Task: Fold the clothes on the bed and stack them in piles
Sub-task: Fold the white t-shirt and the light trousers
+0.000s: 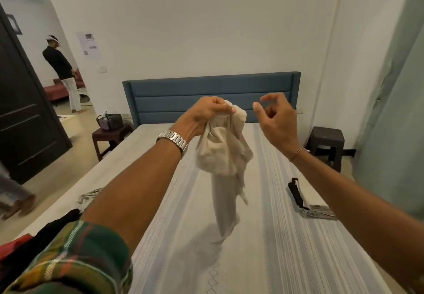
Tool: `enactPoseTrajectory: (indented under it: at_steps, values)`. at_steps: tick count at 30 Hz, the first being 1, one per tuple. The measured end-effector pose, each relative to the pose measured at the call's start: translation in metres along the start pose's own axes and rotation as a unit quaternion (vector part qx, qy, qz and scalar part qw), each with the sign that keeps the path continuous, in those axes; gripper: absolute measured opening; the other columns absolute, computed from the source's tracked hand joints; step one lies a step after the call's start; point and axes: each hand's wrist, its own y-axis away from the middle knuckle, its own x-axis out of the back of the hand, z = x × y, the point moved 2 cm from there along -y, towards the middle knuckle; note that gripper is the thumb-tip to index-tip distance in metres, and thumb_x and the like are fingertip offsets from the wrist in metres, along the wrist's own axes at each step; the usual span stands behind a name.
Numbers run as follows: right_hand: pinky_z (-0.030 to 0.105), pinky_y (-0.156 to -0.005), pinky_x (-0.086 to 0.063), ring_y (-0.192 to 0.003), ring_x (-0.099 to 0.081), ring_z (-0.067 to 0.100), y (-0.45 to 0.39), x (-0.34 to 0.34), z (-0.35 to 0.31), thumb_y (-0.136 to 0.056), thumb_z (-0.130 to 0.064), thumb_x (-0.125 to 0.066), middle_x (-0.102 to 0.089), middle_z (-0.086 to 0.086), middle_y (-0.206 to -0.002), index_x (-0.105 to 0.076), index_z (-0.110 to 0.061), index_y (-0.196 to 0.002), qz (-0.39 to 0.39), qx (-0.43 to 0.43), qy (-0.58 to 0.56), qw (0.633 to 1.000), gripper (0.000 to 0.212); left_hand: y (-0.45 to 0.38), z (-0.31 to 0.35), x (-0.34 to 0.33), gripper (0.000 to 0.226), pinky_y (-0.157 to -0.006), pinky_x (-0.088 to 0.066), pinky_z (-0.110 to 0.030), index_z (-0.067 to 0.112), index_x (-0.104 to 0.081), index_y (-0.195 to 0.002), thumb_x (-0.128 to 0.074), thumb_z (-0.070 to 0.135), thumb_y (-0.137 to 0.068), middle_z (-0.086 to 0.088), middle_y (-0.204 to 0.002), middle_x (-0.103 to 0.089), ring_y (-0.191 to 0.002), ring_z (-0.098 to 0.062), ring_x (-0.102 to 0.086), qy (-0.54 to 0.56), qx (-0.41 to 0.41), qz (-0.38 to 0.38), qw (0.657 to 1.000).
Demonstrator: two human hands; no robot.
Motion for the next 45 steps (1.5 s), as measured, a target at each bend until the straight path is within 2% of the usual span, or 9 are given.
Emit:
enactPoseTrajectory:
  at_steps: [5, 11, 18, 21, 23, 26, 33, 39, 45]
  values:
    - [0.044, -0.114, -0.04, -0.138, -0.046, 0.014, 0.005, -0.008, 0.03, -0.073, -0.077, -0.068, -0.045, -0.006, -0.155, -0.039, -0.033, -0.151, -0.312, -0.15, -0.005, 0.938, 0.094, 0.015, 0.025, 0.0, 0.021, -0.063, -0.048, -0.021, 0.02, -0.058, -0.077, -0.074, 0.016, -0.09, 0.006, -0.077, -0.062, -0.072, -0.007, -0.058, -0.103, -0.034, -0.081, 0.991]
    - [0.045, -0.096, -0.057, -0.103, -0.071, 0.025, 0.03, -0.02, 0.019, -0.093, -0.035, -0.06, -0.074, 0.008, -0.11, -0.071, -0.014, -0.116, -0.466, -0.19, -0.144, 0.852, 0.033, 0.014, 0.036, 0.007, 0.026, -0.062, -0.048, -0.021, 0.019, -0.055, -0.074, -0.077, 0.018, -0.088, 0.003, -0.076, -0.057, -0.067, -0.006, -0.055, -0.142, -0.079, -0.057, 0.985]
    - [0.037, -0.094, -0.058, -0.111, -0.068, 0.023, 0.033, -0.023, 0.007, -0.108, -0.042, -0.039, -0.072, 0.001, -0.117, -0.064, -0.024, -0.124, -0.386, -0.291, -0.181, 0.857, 0.035, 0.014, 0.039, 0.038, 0.015, -0.068, -0.046, -0.025, 0.017, -0.058, -0.091, -0.059, 0.002, -0.092, 0.005, -0.088, -0.055, -0.08, -0.013, -0.05, -0.191, -0.102, 0.044, 0.975]
    - [0.024, -0.081, -0.054, -0.106, -0.067, 0.014, 0.036, -0.025, -0.004, -0.085, -0.078, -0.052, -0.066, -0.011, -0.118, -0.051, -0.033, -0.125, -0.369, -0.233, -0.133, 0.89, 0.06, 0.011, 0.042, 0.043, 0.027, -0.065, -0.05, -0.022, 0.017, -0.056, -0.107, -0.054, -0.003, -0.089, 0.005, -0.101, -0.052, -0.083, -0.014, -0.053, -0.215, -0.114, 0.093, 0.966]
    - [0.025, -0.078, -0.056, -0.098, -0.065, 0.015, 0.037, -0.031, 0.0, -0.08, -0.059, -0.074, -0.06, -0.006, -0.115, -0.041, -0.023, -0.125, -0.353, -0.103, 0.044, 0.929, 0.067, 0.009, 0.044, 0.045, 0.033, -0.069, -0.051, -0.021, 0.016, -0.055, -0.119, -0.056, 0.0, -0.091, 0.006, -0.11, -0.05, -0.088, -0.009, -0.053, -0.23, -0.114, 0.134, 0.957]
    - [0.024, -0.066, -0.058, -0.085, -0.067, 0.019, 0.036, -0.036, 0.017, -0.091, -0.018, -0.074, -0.059, 0.001, -0.108, -0.041, -0.015, -0.116, -0.301, -0.085, 0.1, 0.945, 0.042, 0.003, 0.043, 0.049, 0.022, -0.064, -0.042, -0.029, 0.007, -0.066, -0.1, -0.049, -0.002, -0.09, -0.005, -0.092, -0.054, -0.077, -0.016, -0.049, -0.235, -0.099, 0.174, 0.951]
    - [0.023, -0.061, -0.038, -0.064, -0.052, 0.01, 0.031, -0.008, 0.053, -0.096, -0.013, -0.064, -0.063, 0.002, -0.073, -0.072, -0.009, -0.079, -0.164, -0.117, 0.181, 0.963, 0.019, -0.002, 0.041, 0.062, 0.029, -0.057, -0.03, -0.024, 0.013, -0.048, -0.073, -0.041, 0.004, -0.099, -0.002, -0.071, -0.044, -0.065, -0.011, -0.036, -0.214, -0.134, 0.221, 0.942]
    - [0.027, -0.073, -0.047, -0.087, -0.062, 0.014, 0.018, 0.015, 0.064, -0.106, -0.037, -0.051, -0.07, -0.002, -0.095, -0.074, -0.015, -0.116, -0.117, -0.174, 0.069, 0.975, 0.034, -0.001, 0.039, 0.07, 0.021, -0.059, -0.038, -0.011, 0.009, -0.061, -0.092, -0.045, 0.014, -0.105, 0.004, -0.079, -0.056, -0.07, -0.006, -0.046, -0.195, -0.193, 0.214, 0.937]
    - [0.017, -0.07, -0.044, -0.083, -0.056, 0.016, -0.023, 0.041, 0.043, -0.109, -0.032, -0.045, -0.065, 0.001, -0.092, -0.07, -0.013, -0.111, -0.032, -0.118, 0.071, 0.99, 0.031, 0.004, 0.019, 0.094, 0.02, -0.057, -0.033, -0.021, 0.005, -0.056, -0.095, -0.039, 0.007, -0.106, -0.002, -0.079, -0.053, -0.066, -0.009, -0.042, -0.308, -0.216, 0.245, 0.894]
